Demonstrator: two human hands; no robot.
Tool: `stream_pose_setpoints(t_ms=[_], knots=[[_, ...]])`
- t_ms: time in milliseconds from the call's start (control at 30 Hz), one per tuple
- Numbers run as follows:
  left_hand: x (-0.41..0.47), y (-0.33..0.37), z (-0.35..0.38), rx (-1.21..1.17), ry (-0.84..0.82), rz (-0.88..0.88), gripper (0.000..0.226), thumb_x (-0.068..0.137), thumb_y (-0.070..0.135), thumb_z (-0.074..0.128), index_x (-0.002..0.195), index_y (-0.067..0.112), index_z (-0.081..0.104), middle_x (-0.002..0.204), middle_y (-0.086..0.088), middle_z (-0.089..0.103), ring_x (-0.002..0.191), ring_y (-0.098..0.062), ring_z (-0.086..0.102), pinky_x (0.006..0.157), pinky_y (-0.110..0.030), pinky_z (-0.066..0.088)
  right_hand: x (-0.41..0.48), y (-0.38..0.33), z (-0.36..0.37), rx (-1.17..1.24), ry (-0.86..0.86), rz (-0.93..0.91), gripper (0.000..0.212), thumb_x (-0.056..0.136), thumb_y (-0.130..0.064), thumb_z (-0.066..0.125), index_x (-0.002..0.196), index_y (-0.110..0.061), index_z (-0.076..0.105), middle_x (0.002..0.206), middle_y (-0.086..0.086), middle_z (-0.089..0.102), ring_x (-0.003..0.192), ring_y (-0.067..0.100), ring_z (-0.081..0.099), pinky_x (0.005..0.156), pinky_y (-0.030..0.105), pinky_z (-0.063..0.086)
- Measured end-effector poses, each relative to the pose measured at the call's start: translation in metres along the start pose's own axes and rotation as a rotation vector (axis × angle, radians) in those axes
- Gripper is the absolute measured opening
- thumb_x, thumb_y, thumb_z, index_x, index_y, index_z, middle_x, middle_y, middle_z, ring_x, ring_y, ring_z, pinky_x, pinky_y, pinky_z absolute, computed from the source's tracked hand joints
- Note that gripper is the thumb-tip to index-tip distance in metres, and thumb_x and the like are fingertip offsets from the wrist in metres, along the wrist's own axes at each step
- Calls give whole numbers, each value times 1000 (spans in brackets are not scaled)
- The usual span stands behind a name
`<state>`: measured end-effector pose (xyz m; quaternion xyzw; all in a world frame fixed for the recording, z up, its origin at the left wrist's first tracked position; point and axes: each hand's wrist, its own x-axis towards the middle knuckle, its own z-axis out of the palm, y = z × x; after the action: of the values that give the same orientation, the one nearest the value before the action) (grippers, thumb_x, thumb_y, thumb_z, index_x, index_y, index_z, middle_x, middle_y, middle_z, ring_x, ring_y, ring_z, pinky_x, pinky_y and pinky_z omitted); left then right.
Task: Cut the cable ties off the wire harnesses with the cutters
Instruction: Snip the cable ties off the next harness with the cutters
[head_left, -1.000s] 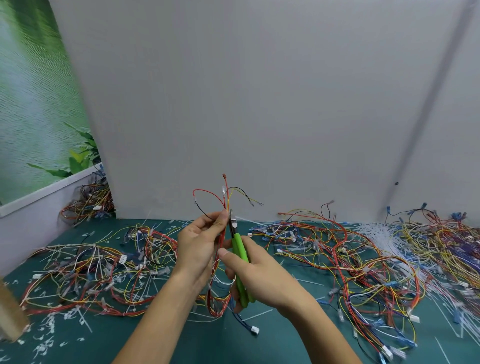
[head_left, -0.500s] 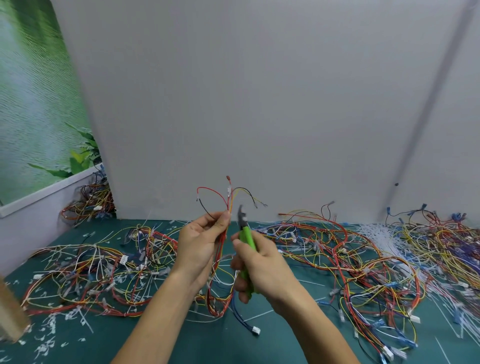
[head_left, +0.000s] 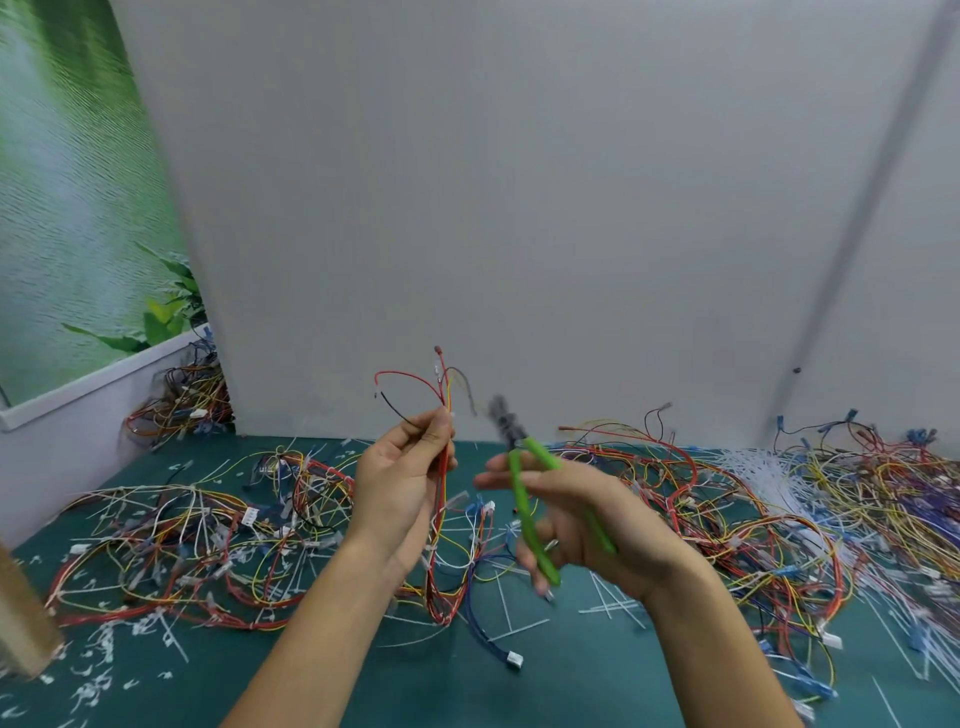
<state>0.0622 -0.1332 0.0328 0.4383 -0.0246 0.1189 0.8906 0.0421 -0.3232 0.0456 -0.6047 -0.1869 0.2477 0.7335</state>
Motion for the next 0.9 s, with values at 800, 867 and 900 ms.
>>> stream_pose_setpoints(t_ms=[800, 867, 900], knots=[[-7, 44, -22, 791, -448, -126, 36, 90, 43, 65, 97, 9, 78, 93, -14, 77, 76, -27, 72, 63, -29, 57, 4, -1, 4, 213, 12, -190, 51, 94, -30, 59, 136, -1, 59, 141, 26, 50, 70, 26, 58, 58, 39, 52], [-8, 44, -21, 792, -489, -90, 36, 89, 45, 67, 96, 11, 78, 90, -13, 77, 77, -26, 73, 66, -30, 58, 4, -1, 5, 213, 21, -190, 51, 94, -30, 59, 136, -2, 60, 141, 25, 50, 71, 27, 59, 58, 40, 53], [-8, 43, -20, 795, -492, -71, 34, 88, 45, 69, 95, 13, 78, 88, -12, 77, 77, -25, 73, 67, -31, 58, 4, -1, 5, 214, 25, -189, 52, 93, -30, 59, 136, -2, 60, 139, 23, 51, 71, 27, 60, 58, 40, 53]])
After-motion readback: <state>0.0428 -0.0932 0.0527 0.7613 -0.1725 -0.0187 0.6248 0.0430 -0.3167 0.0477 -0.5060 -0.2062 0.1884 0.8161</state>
